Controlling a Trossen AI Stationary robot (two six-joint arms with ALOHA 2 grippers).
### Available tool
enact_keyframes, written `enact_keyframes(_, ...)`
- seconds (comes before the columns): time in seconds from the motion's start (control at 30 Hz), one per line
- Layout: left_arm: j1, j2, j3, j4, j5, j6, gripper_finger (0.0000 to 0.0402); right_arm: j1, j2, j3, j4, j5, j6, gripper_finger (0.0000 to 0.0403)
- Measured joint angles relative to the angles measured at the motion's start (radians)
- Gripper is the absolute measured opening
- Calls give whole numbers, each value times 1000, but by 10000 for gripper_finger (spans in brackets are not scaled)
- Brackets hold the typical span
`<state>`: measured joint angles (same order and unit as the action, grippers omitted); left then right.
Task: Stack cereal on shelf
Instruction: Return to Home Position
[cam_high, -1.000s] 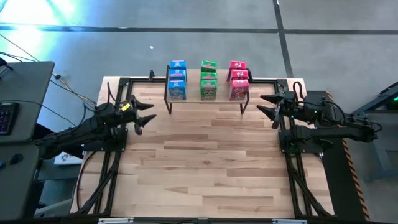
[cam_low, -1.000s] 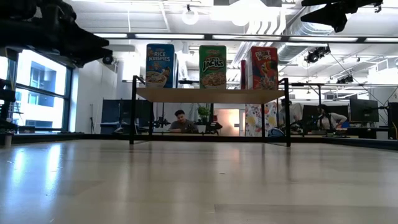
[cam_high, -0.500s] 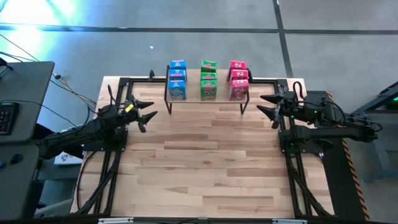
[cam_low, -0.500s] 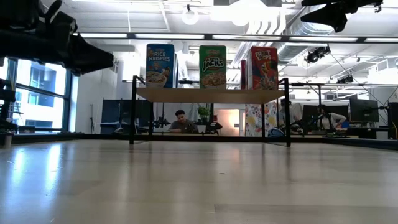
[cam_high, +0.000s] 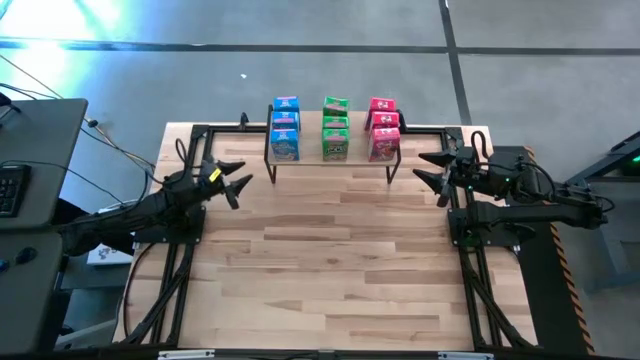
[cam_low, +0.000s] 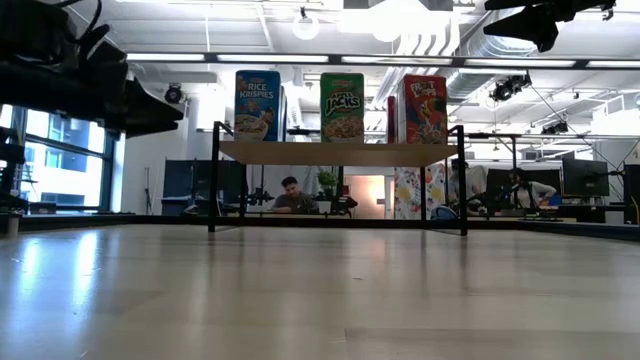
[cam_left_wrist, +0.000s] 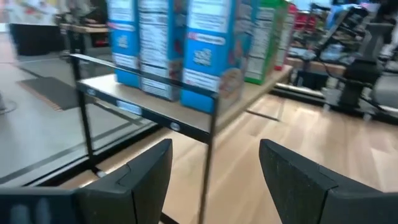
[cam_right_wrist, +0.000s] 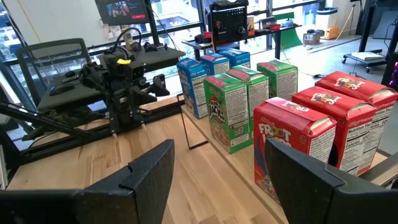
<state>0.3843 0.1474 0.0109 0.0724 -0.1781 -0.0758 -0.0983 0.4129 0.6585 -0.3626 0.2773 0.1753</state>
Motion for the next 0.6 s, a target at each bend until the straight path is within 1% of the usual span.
enact_keyframes(0.13, 0, 0, 0, 1, -47, -27, 232, 0, 0, 0, 0, 0, 0, 242)
enact_keyframes(0.27, 0, 0, 0, 0, -50, -27, 232, 0, 0, 0, 0, 0, -1, 242)
enact_keyframes(0.5, 0, 0, 1, -14, -53, -27, 232, 0, 0, 0, 0, 3, -88, 242)
enact_keyframes(0.6, 0, 0, 1, -24, -53, -27, 232, 0, 0, 0, -2, 1, -58, 242)
